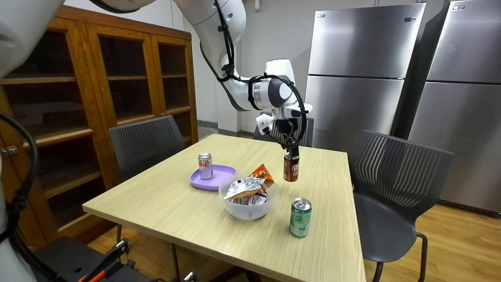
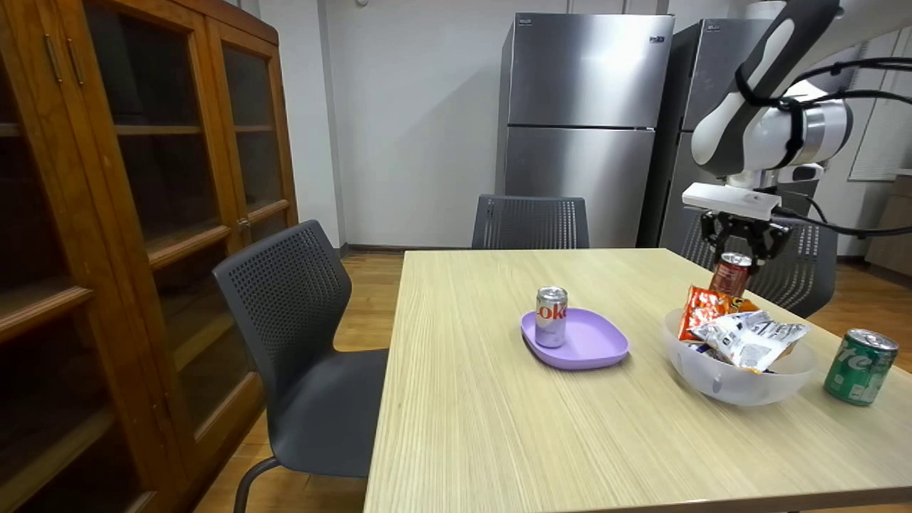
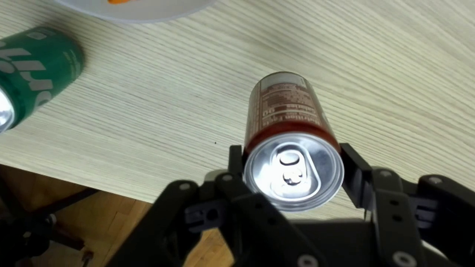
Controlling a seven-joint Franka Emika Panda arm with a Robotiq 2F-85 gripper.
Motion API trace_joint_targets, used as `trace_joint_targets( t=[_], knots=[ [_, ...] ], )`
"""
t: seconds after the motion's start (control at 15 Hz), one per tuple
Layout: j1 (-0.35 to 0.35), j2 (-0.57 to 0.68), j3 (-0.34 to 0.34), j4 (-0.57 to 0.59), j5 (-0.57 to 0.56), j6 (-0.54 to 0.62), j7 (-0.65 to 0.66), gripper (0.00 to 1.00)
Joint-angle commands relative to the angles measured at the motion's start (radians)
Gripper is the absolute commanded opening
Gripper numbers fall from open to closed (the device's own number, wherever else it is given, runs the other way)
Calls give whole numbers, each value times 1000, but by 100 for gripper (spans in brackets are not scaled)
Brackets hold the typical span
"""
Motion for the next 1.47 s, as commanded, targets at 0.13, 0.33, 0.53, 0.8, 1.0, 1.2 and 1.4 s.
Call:
trace_joint_targets(
  t=[0.13, 0.33, 0.53, 0.8, 1.0, 1.2, 1.4],
  knots=[
    [36, -90, 23, -60, 0, 49, -40, 38],
    [56, -108, 44, -68, -2, 57, -64, 38],
    [77, -120, 69, -77, -4, 63, -102, 38],
    [102, -132, 113, -92, 3, 66, -170, 38],
    [118, -141, 143, -107, 6, 65, -226, 38],
    [135, -136, 160, -109, 4, 58, -274, 38],
    [153, -126, 169, -111, 0, 54, -317, 38]
  ],
)
